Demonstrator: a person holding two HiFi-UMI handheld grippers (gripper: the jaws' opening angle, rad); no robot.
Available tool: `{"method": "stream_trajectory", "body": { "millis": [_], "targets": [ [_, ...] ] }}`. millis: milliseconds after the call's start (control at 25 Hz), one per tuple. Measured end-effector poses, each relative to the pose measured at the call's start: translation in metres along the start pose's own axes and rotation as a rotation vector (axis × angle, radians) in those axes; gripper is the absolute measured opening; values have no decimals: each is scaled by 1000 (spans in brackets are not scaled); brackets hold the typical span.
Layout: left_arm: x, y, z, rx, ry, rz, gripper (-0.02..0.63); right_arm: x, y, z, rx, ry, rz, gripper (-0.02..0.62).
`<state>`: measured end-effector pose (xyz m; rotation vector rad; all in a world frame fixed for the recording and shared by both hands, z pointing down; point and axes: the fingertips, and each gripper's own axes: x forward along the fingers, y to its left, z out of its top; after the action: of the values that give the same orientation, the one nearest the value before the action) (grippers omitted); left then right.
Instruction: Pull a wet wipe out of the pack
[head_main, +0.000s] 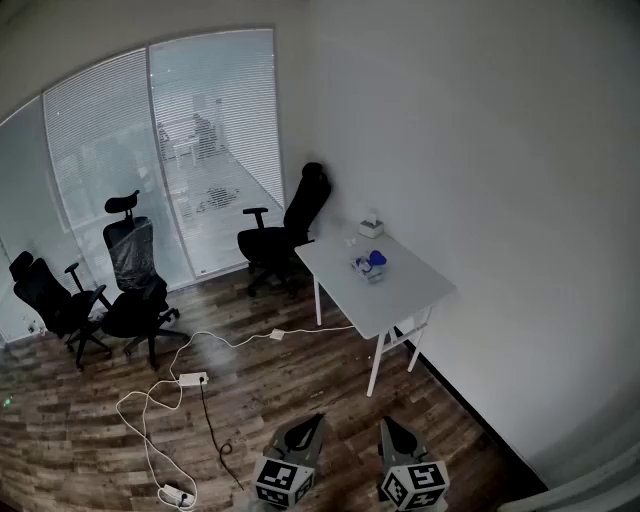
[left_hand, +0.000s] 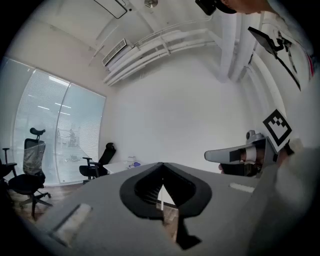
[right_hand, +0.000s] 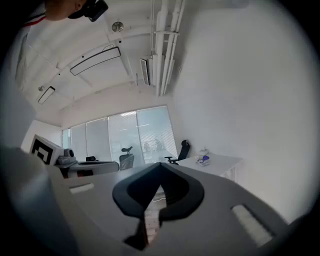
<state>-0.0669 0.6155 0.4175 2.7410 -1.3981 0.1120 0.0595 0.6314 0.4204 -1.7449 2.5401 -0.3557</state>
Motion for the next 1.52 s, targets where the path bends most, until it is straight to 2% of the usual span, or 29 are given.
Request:
{"method": "stream_trajectory", "body": {
  "millis": [360,560,800,1200,1360,1520],
  "targets": [
    [12,-15,-11,5,26,2,5,-12,-17,-5,24,2,12,4],
    [11,-26,-10,9,27,19,5,-27,-22,8,57,-87,47,5],
    [3,-28,-24,-2,37,67,5,-28,-26,-11,78,-37,70,5],
    [22,6,-51,-27,79,93,5,15,-16,-40,84,29,118,5],
    [47,33,-54,-44,87,75,5,41,-21,-46,80,57,88,5],
    [74,60,-40,-31,66,38,5,76,-28,-37,76,57,48,6]
  ]
}}
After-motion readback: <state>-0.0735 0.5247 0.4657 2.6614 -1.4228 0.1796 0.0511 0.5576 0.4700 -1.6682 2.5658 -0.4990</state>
